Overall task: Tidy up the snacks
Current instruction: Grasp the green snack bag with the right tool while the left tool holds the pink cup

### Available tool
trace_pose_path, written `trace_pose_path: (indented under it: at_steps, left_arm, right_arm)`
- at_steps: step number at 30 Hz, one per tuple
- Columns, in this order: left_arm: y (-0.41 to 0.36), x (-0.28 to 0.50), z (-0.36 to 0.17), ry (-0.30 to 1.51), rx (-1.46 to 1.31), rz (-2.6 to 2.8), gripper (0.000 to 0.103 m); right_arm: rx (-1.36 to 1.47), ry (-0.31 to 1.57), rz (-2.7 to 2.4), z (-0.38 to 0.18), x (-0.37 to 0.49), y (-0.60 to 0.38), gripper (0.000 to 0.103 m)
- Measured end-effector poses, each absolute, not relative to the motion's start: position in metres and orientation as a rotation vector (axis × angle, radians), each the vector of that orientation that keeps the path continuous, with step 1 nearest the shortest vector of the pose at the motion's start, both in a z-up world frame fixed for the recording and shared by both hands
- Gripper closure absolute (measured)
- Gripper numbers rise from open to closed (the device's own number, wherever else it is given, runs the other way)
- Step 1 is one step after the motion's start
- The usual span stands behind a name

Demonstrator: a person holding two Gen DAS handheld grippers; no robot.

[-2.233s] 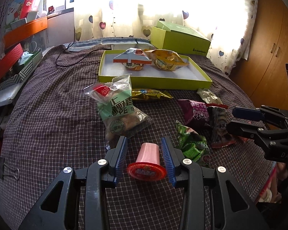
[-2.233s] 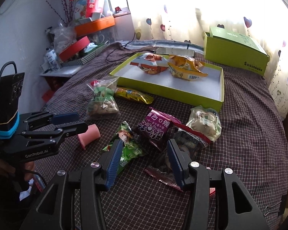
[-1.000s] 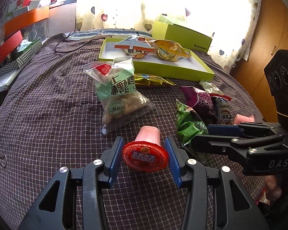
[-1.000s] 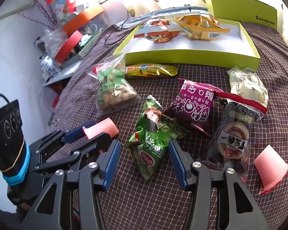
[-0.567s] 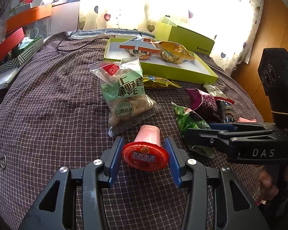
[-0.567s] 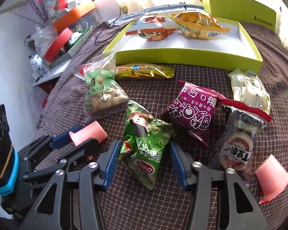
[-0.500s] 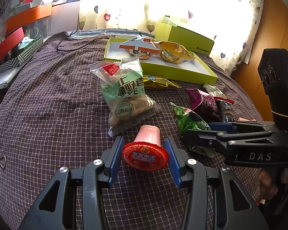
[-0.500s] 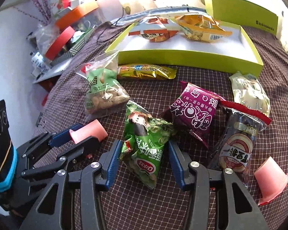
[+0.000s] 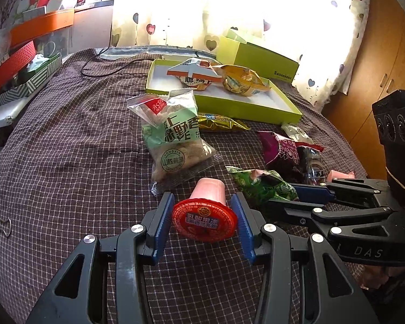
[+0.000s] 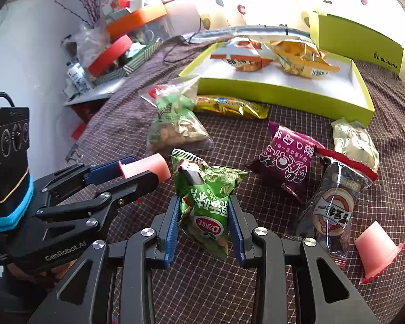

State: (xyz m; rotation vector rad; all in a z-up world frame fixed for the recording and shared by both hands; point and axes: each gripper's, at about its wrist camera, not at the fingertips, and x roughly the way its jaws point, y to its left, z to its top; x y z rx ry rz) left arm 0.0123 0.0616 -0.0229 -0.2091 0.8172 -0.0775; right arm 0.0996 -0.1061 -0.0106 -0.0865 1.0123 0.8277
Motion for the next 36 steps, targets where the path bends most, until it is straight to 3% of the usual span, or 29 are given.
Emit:
trace_pose_path:
  at_steps: [36]
  left_arm:
    - [0.044,0.099,0.036,0.695,-0.146,-0.087,0.057]
  right_arm:
    - [-0.113,0.857,0.755,0.041,0.183,-0.126,0.071]
